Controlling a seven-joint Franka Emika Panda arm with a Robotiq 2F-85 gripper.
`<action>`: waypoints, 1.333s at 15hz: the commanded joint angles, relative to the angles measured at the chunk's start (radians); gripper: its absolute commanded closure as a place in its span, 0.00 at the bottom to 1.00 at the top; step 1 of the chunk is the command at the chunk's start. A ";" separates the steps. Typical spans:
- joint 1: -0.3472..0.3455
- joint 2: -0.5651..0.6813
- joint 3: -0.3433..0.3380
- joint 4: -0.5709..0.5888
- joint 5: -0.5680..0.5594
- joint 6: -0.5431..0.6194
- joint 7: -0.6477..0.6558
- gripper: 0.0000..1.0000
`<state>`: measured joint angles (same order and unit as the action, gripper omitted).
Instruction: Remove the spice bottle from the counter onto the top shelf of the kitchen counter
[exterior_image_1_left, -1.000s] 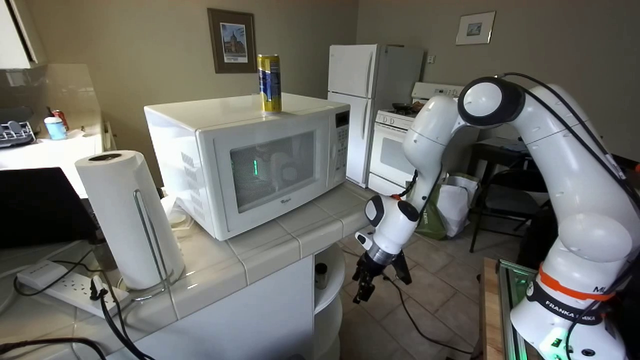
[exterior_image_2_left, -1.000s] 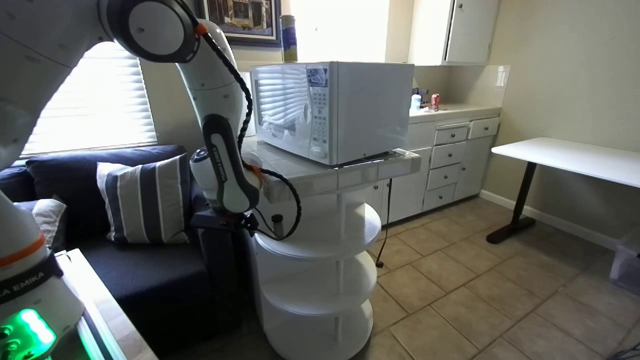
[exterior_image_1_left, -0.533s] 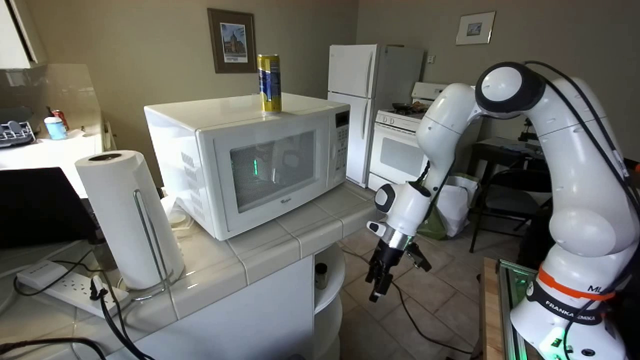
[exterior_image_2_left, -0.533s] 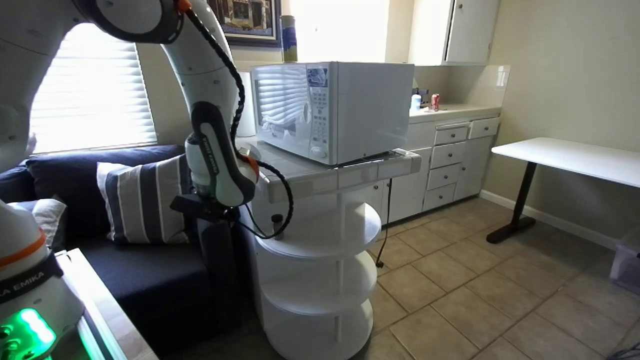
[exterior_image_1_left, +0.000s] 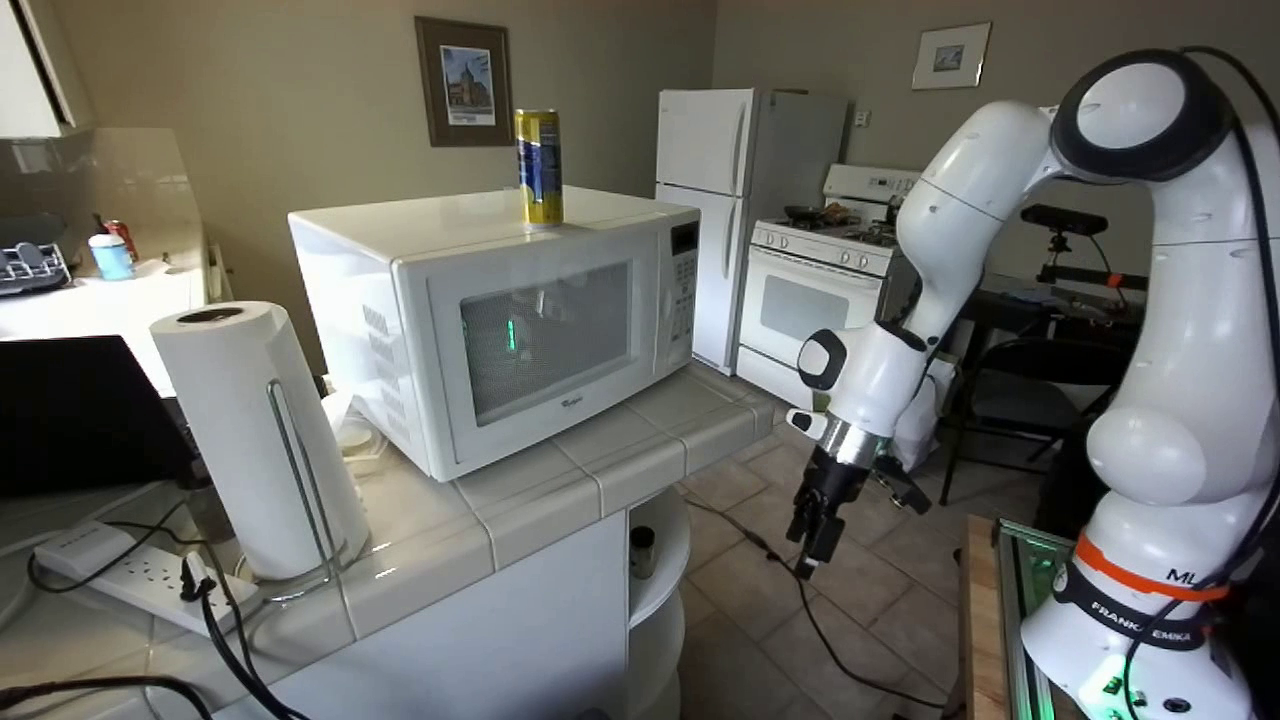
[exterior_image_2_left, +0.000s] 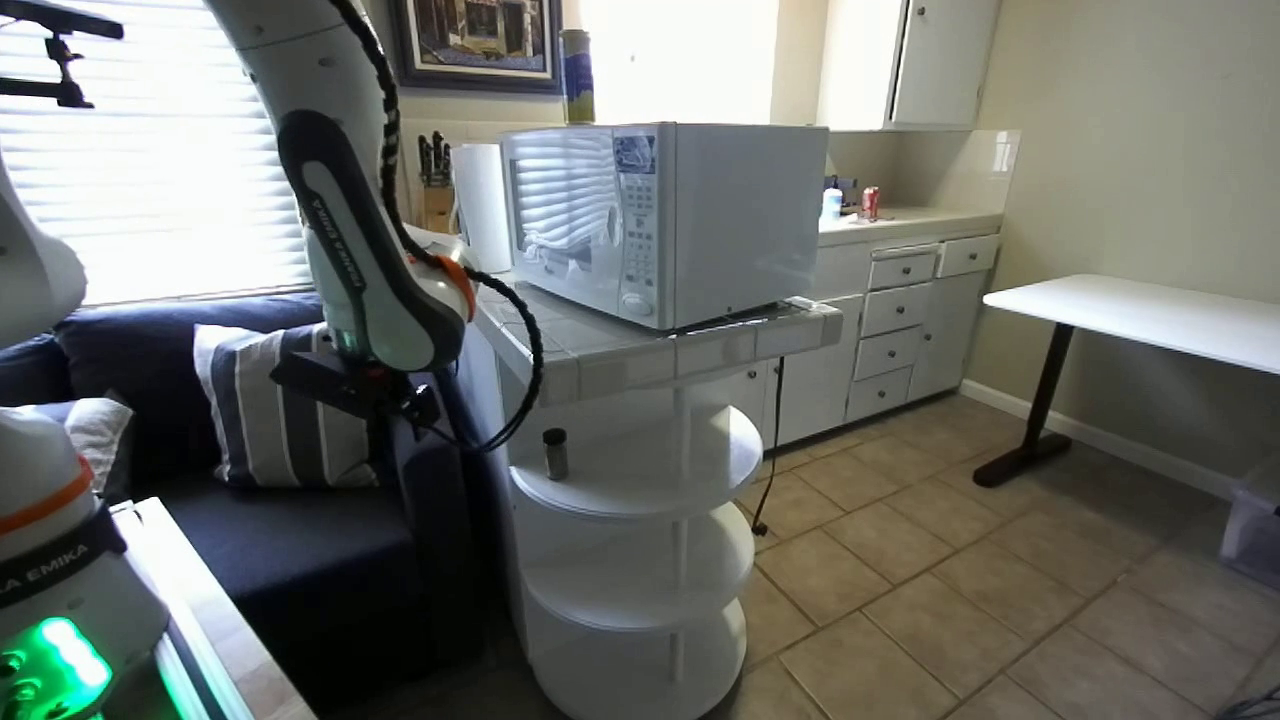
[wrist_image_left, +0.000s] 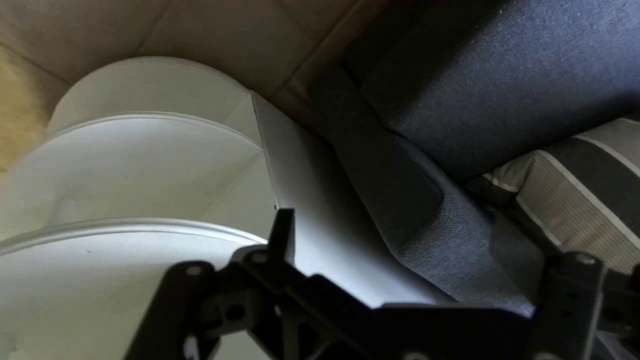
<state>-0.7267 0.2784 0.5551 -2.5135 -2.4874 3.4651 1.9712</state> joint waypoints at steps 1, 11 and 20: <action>0.001 -0.250 -0.049 -0.094 -0.045 0.062 0.199 0.00; -0.392 -0.776 0.149 -0.112 -0.021 0.406 0.490 0.00; -0.358 -0.880 0.088 -0.029 -0.025 0.488 0.531 0.00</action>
<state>-1.0947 -0.6057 0.6492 -2.5433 -2.5061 3.9574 2.4950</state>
